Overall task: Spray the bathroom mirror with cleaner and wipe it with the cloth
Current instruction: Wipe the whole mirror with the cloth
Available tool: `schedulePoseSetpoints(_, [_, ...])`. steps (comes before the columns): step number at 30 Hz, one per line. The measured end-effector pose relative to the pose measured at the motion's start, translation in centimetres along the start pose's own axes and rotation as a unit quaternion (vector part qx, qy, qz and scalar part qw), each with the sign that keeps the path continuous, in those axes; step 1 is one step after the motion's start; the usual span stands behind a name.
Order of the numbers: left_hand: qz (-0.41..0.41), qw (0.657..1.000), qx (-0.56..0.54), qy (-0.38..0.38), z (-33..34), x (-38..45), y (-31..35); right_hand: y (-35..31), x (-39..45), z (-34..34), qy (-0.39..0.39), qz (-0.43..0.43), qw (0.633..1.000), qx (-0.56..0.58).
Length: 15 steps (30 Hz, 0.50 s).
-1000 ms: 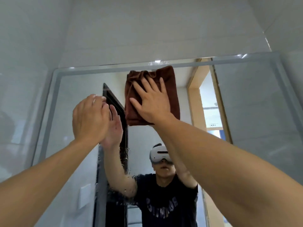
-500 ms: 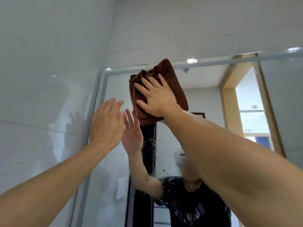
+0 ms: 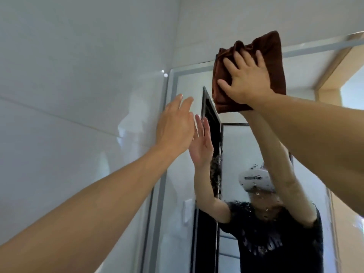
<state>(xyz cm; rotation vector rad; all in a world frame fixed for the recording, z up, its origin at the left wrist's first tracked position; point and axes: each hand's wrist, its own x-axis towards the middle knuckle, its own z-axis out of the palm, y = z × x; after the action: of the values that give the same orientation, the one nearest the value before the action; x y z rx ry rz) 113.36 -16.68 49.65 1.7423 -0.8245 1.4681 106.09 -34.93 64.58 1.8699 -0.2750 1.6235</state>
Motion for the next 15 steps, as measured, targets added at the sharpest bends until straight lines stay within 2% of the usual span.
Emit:
schedulePoseSetpoints(4, [0.000,1.000,-0.024,0.018,-0.1,-1.5,-1.2,-6.5,-0.4,0.7,-0.012,-0.077,0.997,0.009])
schedulePoseSetpoints(7, [0.009,1.000,-0.016,0.025,-0.2,-3.2,-2.1,-11.4,-2.7,1.6,-0.033,-0.174,0.984,0.023])
schedulePoseSetpoints(10, [-0.013,0.999,0.012,0.042,-0.6,-3.7,-2.8,-12.6,-4.2,2.4,-0.054,-0.270,0.961,0.017])
schedulePoseSetpoints(12, [-0.019,0.998,0.025,0.059,-0.9,-3.6,-2.9,-11.7,-3.4,2.4,-0.046,-0.278,0.960,0.013])
schedulePoseSetpoints(15, [-0.012,0.996,0.020,0.086,-1.5,-3.0,-3.1,-10.4,-0.3,2.3,-0.023,-0.204,0.979,0.001])
